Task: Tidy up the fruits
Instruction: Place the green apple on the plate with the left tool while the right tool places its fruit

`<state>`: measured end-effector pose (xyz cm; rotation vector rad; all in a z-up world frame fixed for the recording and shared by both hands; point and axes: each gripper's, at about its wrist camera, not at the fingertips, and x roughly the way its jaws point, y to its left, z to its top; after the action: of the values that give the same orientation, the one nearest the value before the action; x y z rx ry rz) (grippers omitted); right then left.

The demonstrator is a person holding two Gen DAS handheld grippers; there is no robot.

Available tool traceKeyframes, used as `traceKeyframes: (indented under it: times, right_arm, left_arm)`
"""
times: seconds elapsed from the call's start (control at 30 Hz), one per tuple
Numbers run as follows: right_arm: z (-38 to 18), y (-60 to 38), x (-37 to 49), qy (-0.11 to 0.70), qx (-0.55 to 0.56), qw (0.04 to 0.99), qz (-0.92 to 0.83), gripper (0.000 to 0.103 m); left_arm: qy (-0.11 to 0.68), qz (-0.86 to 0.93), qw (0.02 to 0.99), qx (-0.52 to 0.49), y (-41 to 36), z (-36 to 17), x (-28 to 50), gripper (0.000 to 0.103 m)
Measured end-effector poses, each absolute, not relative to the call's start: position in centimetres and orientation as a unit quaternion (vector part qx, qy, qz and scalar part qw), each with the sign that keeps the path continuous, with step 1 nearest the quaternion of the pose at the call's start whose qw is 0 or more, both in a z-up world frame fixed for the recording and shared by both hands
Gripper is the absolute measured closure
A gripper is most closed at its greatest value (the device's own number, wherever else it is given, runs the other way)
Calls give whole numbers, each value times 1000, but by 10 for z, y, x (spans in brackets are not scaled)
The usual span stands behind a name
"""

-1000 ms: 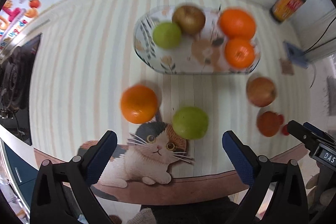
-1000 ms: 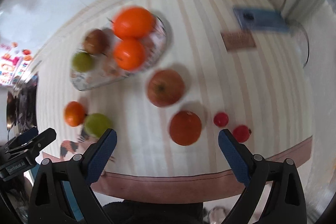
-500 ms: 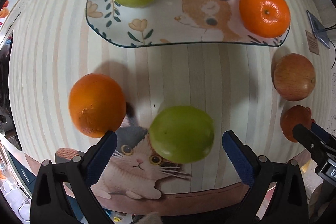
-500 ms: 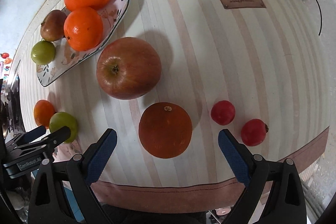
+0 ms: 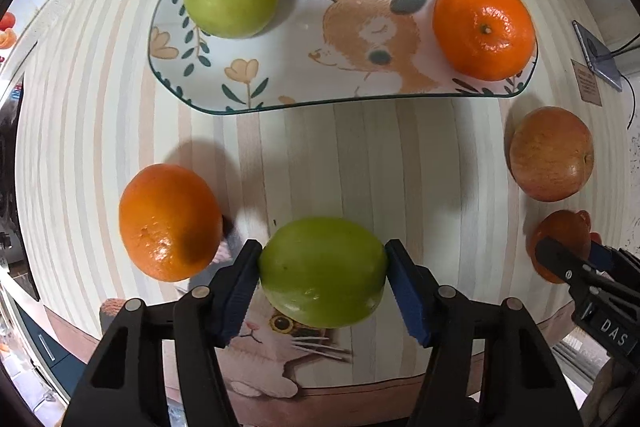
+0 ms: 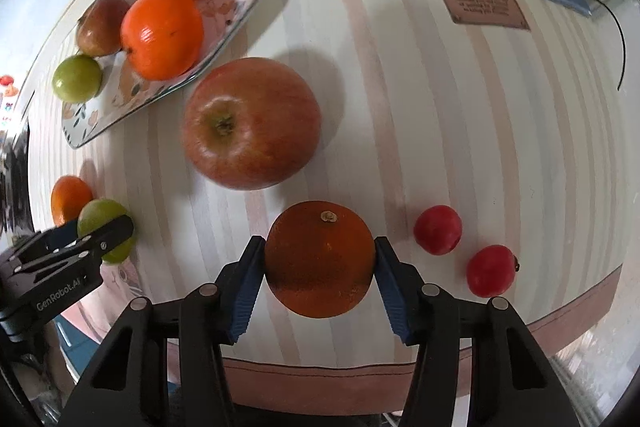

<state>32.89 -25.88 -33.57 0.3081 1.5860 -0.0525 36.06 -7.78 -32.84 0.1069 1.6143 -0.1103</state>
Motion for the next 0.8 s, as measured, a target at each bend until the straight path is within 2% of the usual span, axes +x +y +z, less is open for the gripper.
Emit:
traceKeyframes:
  times: [0.13, 0.3, 0.53, 0.8]
  right_arm:
    - [-329, -243, 327, 711, 143, 689, 2, 47]
    - [-293, -215, 336, 690, 156, 704, 54, 47]
    - [-242, -169, 409, 644, 153, 743, 100, 47]
    - [-274, -121, 499, 689, 114, 708, 106, 47]
  left_arm:
    - [711, -56, 700, 28, -69, -305, 358, 43]
    - [689, -67, 722, -15, -41, -252, 369, 43]
    - [656, -54, 752, -37, -1, -196, 445, 43]
    - [701, -38, 712, -2, 13, -248, 536, 43]
